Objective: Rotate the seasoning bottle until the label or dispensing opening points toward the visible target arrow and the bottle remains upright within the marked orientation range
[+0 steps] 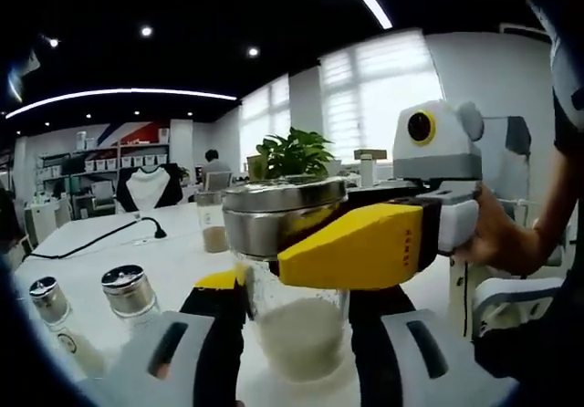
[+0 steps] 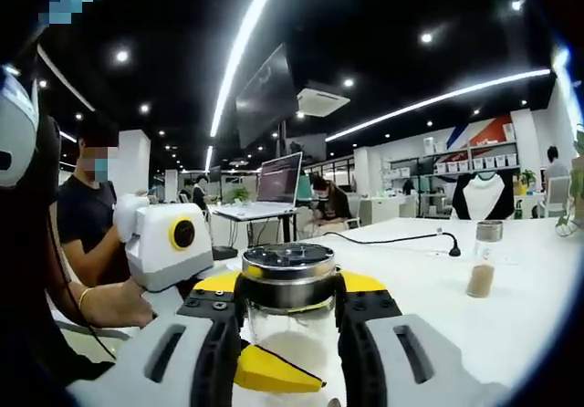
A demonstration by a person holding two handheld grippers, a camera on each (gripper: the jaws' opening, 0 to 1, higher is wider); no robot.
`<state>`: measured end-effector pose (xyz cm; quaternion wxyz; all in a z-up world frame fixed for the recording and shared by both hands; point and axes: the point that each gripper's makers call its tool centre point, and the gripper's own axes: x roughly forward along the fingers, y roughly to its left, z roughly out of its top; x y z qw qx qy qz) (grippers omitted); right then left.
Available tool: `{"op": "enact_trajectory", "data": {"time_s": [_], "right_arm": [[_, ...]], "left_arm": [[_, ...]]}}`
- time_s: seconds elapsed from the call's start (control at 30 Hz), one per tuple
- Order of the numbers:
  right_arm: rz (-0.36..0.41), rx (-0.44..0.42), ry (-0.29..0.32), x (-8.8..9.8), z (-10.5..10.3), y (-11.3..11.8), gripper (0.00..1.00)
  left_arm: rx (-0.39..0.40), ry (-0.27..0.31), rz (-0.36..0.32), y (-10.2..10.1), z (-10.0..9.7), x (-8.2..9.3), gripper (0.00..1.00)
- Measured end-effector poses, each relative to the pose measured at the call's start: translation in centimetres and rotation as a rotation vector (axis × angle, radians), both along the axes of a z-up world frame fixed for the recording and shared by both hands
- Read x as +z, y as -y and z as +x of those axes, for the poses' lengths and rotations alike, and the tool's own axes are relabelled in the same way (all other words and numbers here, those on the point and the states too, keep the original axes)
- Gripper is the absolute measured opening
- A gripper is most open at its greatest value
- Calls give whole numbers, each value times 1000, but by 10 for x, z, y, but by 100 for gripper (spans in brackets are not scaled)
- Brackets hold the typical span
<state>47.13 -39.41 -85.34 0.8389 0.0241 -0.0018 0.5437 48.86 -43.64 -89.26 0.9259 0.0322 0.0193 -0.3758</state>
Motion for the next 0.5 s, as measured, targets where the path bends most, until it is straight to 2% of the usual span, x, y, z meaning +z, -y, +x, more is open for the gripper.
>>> {"op": "enact_trajectory", "data": {"time_s": [0.13,0.23,0.3,0.37,0.5], "right_arm": [[-8,-26,-6,-3,2,1,38],[-29,-61,1,-5,4,1,38],[-61,-85,-18,-12,6,1,38],[-66,-99,-9,-14,8,0,38],[-46,-161,-4,-13,12,3,39]], "left_arm": [[45,-13,-7,-1,2,-4,46],[93,-17,28,-3,6,-8,46],[110,-53,62,-4,8,-16,46],[129,-46,55,-3,10,-17,46],[162,-69,32,-2,13,-16,45]]}}
